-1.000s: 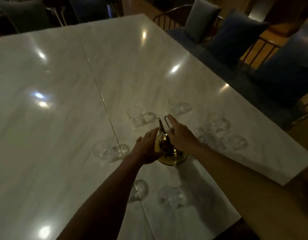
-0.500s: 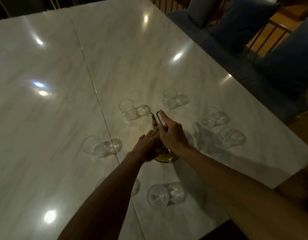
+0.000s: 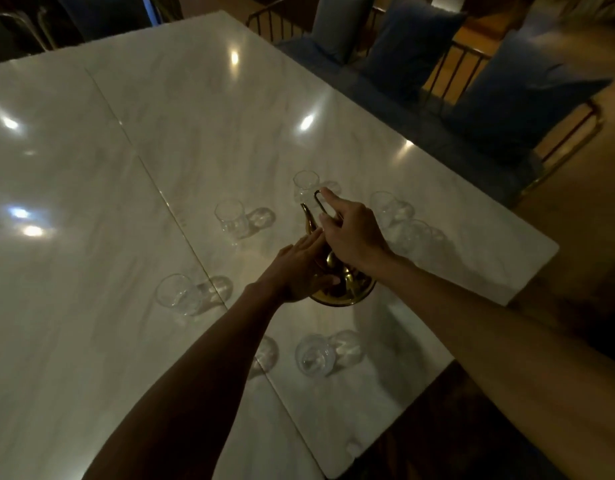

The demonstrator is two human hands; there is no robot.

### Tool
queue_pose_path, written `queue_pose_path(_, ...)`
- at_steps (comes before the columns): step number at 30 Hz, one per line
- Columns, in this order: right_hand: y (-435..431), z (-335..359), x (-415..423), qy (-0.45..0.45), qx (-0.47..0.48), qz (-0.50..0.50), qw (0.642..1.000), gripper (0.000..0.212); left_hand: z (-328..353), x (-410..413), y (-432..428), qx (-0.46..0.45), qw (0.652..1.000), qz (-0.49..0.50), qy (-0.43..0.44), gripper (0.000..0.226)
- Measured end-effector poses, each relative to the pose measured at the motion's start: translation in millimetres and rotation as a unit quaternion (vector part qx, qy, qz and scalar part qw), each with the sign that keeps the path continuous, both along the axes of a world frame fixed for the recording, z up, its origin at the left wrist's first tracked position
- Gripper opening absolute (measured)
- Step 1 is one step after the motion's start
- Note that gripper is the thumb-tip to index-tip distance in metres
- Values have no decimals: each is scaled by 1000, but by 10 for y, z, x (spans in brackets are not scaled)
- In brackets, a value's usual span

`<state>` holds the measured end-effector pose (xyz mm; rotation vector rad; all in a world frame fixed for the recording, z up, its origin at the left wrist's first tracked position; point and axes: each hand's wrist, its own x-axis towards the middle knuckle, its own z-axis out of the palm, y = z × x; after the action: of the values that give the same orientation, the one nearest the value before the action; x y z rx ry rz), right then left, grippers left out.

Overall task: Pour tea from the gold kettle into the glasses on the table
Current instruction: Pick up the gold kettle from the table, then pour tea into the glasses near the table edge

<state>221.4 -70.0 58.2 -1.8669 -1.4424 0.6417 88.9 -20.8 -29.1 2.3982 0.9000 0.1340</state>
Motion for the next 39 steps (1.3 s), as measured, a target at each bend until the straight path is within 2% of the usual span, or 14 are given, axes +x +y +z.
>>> queue_pose_path(4,-333,260,-26,-15,13,-30,999,51,132,1,-167,6,999,-39,-22,101)
queue_pose_path(11,-977,441,11,-19,18,-99,995,51,291,80,-638,1,990,-127,-61,99)
queue_pose_path(20,-1635,269,193,-40,-30,-187,981,48,194,361,-1264,-38,977,-209,-22,100)
queue_pose_path(29,-1823,129,549,-32,-84,-223,971,47,19,732,-1494,-84,970,-228,-3,95)
queue_pose_path(39,-1620,-3,1018,-27,-133,-188,973,47,-100,1126,-1494,-163,966,-199,-1,85)
